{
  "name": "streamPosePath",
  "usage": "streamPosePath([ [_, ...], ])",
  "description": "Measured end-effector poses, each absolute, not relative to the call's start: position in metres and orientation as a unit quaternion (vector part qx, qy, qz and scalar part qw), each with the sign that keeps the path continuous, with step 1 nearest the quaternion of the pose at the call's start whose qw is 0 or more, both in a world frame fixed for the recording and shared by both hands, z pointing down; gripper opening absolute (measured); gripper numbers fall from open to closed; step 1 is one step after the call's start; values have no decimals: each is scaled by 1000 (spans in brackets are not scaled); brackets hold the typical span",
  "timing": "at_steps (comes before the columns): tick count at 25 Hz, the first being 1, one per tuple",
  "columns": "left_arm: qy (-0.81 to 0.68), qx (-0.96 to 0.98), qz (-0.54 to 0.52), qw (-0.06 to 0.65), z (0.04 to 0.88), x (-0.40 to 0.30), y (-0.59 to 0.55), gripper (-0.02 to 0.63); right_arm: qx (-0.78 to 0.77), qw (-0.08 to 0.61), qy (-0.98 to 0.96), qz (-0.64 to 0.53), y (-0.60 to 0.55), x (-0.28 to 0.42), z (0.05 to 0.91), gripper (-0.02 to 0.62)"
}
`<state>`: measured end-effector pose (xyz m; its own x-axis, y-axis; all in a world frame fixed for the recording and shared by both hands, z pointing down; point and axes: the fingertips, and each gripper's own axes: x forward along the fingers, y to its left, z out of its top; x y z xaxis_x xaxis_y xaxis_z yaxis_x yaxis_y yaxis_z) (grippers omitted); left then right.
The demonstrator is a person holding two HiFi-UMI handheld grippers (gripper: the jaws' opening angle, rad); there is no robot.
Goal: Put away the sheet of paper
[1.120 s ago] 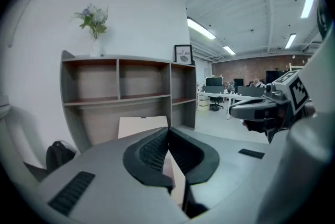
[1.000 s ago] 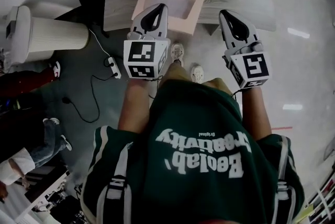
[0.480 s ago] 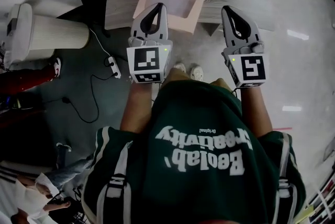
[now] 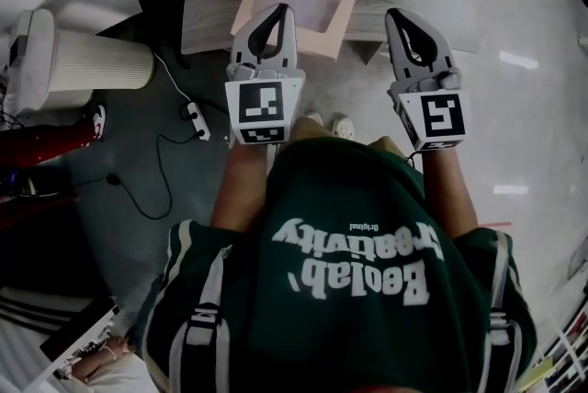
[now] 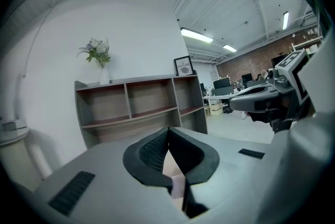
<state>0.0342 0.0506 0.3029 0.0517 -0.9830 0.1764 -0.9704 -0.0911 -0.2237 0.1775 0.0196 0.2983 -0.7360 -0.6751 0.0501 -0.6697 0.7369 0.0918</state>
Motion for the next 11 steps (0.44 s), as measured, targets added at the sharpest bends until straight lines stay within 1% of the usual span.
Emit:
streamPosePath([
  [11,667,-731,-143,24,297,33,52,18,363,29,-931,-42,23,174,286,34],
])
